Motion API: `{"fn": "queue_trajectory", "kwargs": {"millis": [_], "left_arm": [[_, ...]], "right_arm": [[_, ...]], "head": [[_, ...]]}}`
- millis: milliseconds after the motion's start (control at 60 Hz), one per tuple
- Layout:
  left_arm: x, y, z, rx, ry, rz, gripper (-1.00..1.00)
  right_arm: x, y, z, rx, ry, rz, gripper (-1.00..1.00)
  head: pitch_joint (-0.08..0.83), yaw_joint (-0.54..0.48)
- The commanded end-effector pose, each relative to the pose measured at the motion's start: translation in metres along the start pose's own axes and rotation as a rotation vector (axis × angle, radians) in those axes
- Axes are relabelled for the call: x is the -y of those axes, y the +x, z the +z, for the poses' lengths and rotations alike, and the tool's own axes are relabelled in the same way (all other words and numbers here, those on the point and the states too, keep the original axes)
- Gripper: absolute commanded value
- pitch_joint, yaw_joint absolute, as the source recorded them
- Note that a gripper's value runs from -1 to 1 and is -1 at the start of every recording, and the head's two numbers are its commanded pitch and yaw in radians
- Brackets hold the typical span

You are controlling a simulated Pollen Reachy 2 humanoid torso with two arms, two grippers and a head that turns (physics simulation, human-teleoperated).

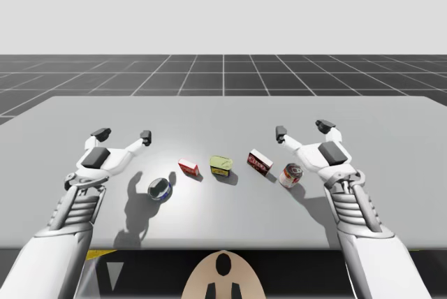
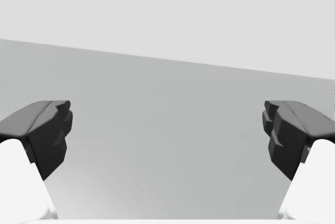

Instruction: Lift the pudding box off the table.

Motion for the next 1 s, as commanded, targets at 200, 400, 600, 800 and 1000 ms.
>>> {"fn": "queue_trajectory", "kwargs": {"millis": [200,400,600,800,1000], "left_arm": [[0.0012,-0.0017,0.0005,-0.001,-0.004,-0.026,-1.0],[0.0002,-0.0012,0.0009,-0.003,-0.002,-0.03,-1.0],[0.0003,-0.0018,0.0003,-0.009,-0.003,-0.041,-1.0],[0.0005,-0.0009,0.0003,-0.011,-0.004,-0.047,-1.0],[0.0013,-0.001,0.0009,-0.016,-0.006,-0.05,-1.0]], "right_arm": [[0.0031,0.0021,0.0006,0.007,-0.03,-0.003,-1.0],[0.0033,0.0023,0.0005,0.013,-0.055,0.016,-1.0],[0.0032,0.0017,-0.0004,0.014,-0.055,0.026,-1.0],[0.0023,0.0012,-0.0011,0.017,-0.056,0.04,-1.0],[0.0014,0.001,-0.001,0.014,-0.051,0.043,-1.0]], "head": [[0.041,0.01],[0.214,0.0],[0.374,-0.03],[0.526,-0.13],[0.635,-0.19]]}}
